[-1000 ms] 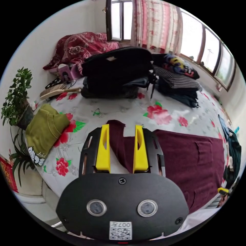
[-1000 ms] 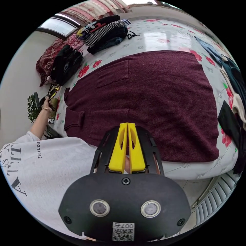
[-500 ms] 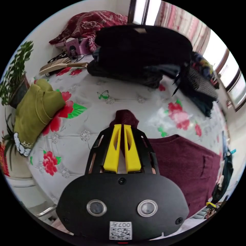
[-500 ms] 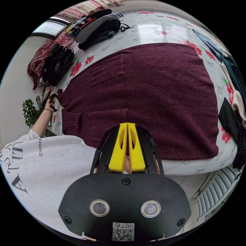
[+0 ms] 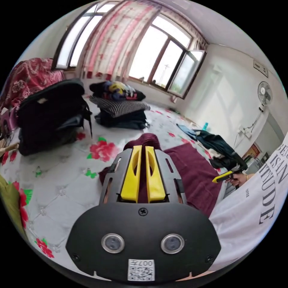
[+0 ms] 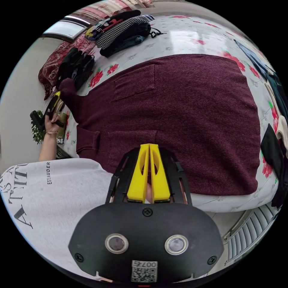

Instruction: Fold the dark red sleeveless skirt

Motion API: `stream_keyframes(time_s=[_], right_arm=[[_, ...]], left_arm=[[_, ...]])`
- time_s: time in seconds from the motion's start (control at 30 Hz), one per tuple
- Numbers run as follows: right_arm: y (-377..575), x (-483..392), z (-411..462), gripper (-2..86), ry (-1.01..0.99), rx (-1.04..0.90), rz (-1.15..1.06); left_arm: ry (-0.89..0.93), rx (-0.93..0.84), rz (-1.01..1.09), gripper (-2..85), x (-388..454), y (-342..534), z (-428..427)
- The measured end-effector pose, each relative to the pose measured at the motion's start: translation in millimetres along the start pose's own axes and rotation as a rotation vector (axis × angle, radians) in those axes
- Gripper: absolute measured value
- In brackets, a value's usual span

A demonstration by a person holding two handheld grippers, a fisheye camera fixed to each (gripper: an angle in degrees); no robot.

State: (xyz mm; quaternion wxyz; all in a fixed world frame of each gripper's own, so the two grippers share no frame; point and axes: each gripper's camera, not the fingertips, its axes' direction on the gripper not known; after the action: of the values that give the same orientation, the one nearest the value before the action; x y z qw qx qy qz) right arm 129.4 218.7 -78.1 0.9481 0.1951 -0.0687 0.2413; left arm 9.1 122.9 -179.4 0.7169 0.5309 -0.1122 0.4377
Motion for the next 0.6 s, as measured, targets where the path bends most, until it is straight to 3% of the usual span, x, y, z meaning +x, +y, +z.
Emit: stream_keyframes(time_s=[0.1,0.3,0.6], right_arm=[[7.2,-1.4,-0.3,-0.3,-0.023,0.019,-0.018],[4.7,-44.9,-5.3,0.1,-0.094,0.052,-0.201],[-35.7,-142.7,59.7,2.2,-0.228,-0.131,-0.485]], left_arm=[[-0.051,-0.2,-0.033,7.9,1.6,13.7,53.8],[-0.13,-0.2,-0.015,8.6,24.5,23.1,29.5],[-0.285,-0.302,-0.164,7.9,34.6,88.7,-6.6]])
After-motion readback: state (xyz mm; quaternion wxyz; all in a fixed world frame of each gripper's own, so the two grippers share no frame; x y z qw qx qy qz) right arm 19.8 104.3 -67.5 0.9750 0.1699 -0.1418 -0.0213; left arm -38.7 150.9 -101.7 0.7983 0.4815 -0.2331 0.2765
